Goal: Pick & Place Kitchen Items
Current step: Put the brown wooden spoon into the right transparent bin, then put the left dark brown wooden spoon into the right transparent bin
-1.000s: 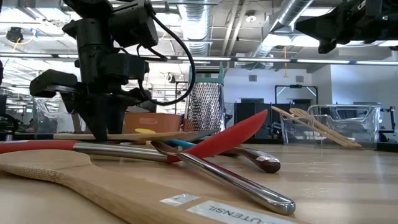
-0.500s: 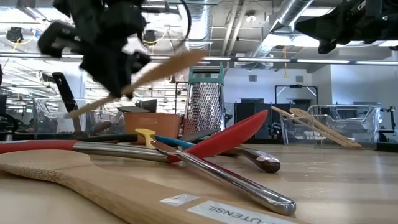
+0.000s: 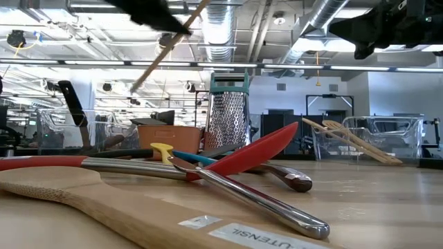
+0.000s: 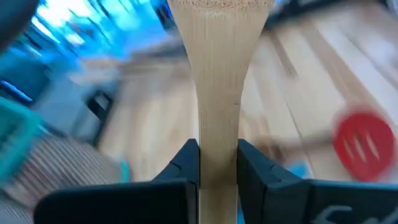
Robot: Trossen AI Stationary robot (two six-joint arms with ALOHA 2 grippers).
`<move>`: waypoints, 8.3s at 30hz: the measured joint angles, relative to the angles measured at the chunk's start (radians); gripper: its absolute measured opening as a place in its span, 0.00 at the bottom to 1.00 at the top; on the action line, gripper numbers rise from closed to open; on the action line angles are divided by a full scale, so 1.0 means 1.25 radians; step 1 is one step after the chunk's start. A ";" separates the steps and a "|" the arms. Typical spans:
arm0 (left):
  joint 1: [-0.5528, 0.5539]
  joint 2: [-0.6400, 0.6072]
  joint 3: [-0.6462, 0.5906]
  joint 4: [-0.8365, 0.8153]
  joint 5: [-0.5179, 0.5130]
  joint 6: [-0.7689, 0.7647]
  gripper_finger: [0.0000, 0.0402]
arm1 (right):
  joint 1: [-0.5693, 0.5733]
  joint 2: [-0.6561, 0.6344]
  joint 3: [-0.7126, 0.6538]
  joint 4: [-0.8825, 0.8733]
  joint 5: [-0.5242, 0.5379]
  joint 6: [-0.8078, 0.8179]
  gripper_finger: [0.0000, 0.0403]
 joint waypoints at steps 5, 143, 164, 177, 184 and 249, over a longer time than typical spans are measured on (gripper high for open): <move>0.020 0.034 0.000 0.185 -0.109 0.071 0.08 | 0.000 0.003 0.000 0.031 0.000 0.052 0.01; 0.088 -0.148 -0.282 0.666 -0.110 0.030 0.14 | -0.635 0.054 0.408 -0.897 0.118 0.508 0.04; 0.088 -0.148 -0.282 0.665 -0.111 0.031 0.14 | -0.905 0.137 0.233 -0.697 -0.150 0.524 0.04; 0.088 -0.148 -0.282 0.665 -0.111 0.031 0.14 | -0.984 0.238 0.229 -0.606 -0.150 0.520 0.31; 0.088 -0.148 -0.282 0.665 -0.111 0.031 0.14 | -0.984 0.225 0.266 -0.603 -0.207 0.482 0.35; 0.029 -0.148 -0.282 0.633 -0.111 -0.011 0.14 | 0.184 0.312 0.241 -0.061 0.320 0.154 0.00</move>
